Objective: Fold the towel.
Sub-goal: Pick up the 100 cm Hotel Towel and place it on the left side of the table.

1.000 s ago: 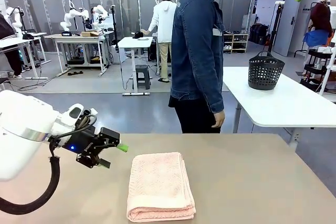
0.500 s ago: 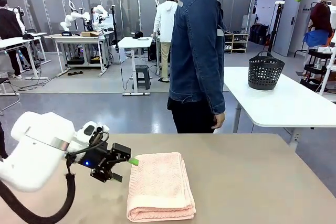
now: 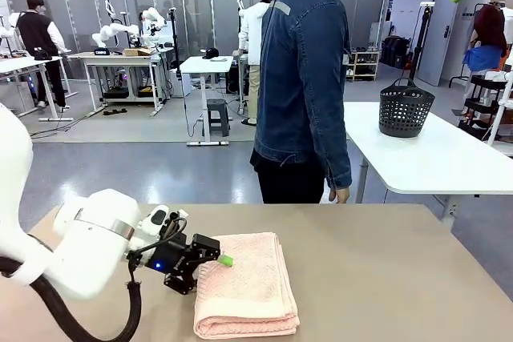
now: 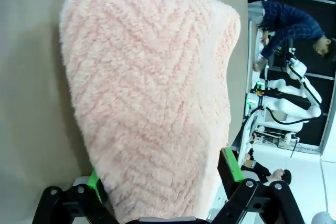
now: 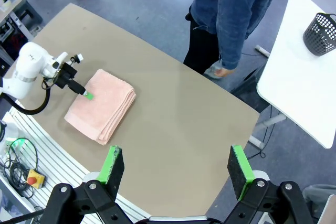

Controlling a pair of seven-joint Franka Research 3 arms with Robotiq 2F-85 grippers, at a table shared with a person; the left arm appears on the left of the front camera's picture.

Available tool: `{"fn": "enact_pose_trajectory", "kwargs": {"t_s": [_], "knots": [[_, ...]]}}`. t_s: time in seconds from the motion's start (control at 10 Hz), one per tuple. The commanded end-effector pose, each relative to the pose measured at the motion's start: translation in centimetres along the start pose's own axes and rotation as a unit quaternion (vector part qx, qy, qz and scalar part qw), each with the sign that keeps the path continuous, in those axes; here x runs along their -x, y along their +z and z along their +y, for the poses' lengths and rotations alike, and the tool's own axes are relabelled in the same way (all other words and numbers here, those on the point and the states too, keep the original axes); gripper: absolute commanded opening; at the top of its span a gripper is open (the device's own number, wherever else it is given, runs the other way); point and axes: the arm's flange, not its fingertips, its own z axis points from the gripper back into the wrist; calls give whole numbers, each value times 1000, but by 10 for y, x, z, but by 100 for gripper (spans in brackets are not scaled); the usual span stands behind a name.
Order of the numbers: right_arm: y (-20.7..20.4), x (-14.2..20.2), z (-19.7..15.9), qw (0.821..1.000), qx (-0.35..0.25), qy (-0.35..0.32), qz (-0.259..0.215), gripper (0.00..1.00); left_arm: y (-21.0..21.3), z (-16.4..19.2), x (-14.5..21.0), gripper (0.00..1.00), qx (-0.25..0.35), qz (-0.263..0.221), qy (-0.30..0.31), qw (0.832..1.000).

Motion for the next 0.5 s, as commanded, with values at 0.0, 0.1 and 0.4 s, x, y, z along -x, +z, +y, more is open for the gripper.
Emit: {"fn": "enact_pose_trajectory", "kwargs": {"t_s": [0.0, 0.1, 0.4], "knots": [[1, -1, 0, 1000, 0, -2, 4, 100, -12, 7, -5, 42, 25, -7, -14, 1000], [1, -1, 0, 1000, 0, -2, 4, 100, -12, 6, -6, 42, 29, -11, -12, 999], [1, -1, 0, 1000, 0, -2, 4, 100, -4, 4, -10, 0, 33, -19, -14, 999]]}}
